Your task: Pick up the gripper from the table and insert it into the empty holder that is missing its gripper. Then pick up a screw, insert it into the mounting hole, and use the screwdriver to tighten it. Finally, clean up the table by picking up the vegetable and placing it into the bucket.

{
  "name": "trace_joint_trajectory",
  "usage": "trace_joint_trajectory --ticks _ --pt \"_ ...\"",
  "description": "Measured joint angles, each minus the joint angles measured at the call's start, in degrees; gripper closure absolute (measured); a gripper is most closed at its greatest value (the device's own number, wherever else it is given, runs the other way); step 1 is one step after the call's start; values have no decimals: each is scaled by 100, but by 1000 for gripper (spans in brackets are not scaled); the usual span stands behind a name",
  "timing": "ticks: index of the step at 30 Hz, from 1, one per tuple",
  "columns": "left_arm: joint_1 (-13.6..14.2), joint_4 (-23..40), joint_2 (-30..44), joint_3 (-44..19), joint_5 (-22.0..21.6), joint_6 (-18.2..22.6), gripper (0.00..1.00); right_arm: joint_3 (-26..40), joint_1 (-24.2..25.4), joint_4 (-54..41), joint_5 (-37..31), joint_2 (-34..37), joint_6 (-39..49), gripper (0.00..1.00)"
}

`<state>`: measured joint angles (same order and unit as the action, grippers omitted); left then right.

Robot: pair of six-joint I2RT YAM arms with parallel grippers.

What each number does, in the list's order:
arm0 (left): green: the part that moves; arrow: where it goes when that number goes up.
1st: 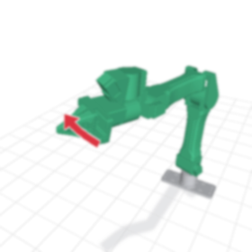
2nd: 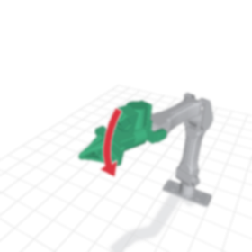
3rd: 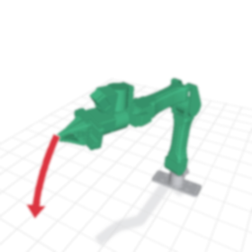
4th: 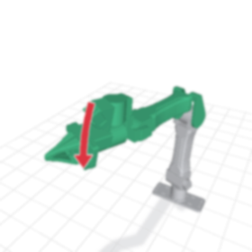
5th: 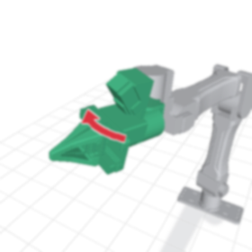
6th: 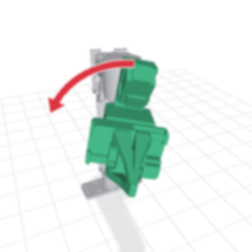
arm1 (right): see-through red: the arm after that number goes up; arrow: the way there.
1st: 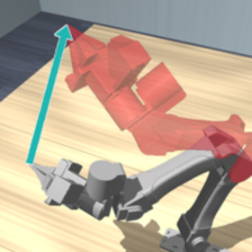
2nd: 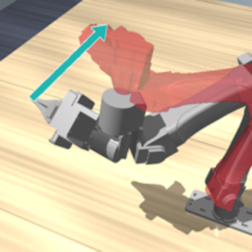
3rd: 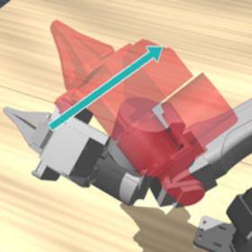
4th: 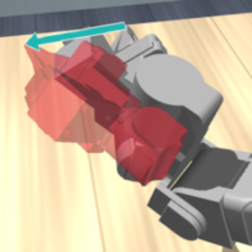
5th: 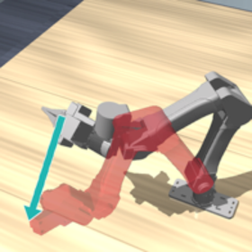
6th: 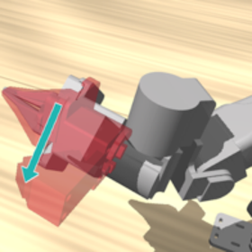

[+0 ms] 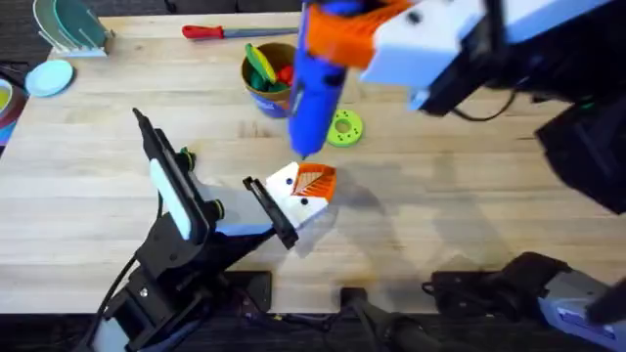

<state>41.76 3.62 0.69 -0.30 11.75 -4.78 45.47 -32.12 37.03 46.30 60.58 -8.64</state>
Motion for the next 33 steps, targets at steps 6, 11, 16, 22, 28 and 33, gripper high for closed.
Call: trace_joint_trajectory --ticks 6,11,16,22,28,33 --pt "0 0 -1 0 0 0 996 0 -442 37 1 310 -11 981" --pt "0 0 0 0 0 0 996 -2 -478 33 -2 457 226 981" --pt "0 0 0 0 0 0 996 -2 -491 41 -8 594 398 981" --pt "0 0 0 0 0 0 996 -2 -517 31 -21 781 483 981" --pt "0 0 -1 0 0 0 996 -2 -522 24 -22 793 526 981" --pt "0 0 0 0 0 0 996 -2 -534 26 -20 793 529 981"
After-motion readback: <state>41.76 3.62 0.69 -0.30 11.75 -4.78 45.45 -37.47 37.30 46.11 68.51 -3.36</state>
